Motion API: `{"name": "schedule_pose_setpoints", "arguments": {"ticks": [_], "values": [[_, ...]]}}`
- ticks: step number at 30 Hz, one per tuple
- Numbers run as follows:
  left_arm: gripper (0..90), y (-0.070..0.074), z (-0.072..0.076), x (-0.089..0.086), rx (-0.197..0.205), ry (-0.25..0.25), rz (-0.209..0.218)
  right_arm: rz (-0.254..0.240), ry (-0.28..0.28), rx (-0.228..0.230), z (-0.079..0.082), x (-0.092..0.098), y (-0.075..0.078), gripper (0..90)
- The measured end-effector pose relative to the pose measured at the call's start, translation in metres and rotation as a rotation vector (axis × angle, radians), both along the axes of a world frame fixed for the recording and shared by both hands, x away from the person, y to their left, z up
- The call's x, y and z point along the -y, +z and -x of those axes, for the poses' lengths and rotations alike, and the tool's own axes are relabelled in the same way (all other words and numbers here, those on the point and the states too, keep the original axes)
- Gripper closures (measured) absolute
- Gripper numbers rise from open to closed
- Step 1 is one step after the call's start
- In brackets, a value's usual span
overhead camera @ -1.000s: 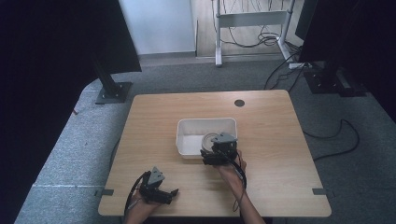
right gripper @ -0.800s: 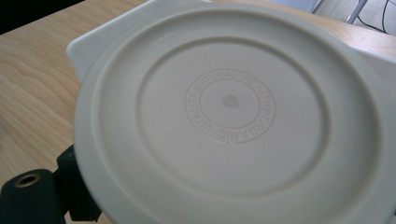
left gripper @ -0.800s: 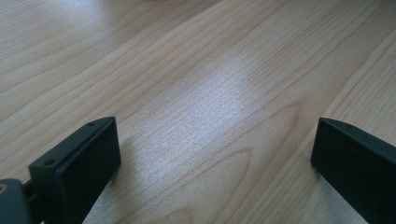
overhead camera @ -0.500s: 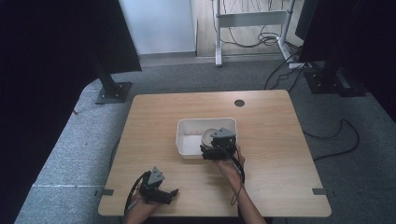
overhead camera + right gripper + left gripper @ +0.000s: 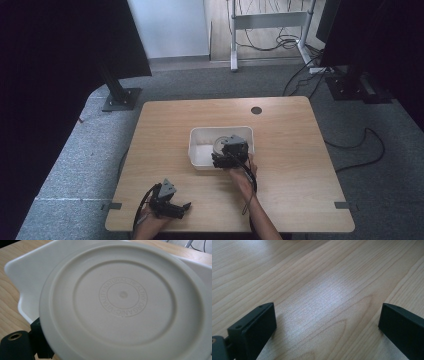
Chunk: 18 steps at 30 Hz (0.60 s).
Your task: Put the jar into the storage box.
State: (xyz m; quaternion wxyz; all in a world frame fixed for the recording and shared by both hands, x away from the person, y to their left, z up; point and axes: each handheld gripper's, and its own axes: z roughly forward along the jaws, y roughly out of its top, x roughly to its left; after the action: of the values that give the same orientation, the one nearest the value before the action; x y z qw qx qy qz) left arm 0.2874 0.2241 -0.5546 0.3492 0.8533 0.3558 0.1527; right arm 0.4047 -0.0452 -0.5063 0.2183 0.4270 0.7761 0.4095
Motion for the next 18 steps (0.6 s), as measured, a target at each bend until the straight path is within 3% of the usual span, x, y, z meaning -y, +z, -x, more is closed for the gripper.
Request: {"name": "schedule_pose_setpoints", "arguments": {"ticks": [15,18], "values": [[1.1,0.0,0.0,0.0,0.0,-0.001,0.0,0.05,0.0,-0.038,-0.01,-0.015,-0.021,9.0],[1.0,0.0,0.0,0.0,0.0,-0.001,0.0,0.034,-0.013,-0.049,-0.011,-0.015,-0.023,9.0]]}}
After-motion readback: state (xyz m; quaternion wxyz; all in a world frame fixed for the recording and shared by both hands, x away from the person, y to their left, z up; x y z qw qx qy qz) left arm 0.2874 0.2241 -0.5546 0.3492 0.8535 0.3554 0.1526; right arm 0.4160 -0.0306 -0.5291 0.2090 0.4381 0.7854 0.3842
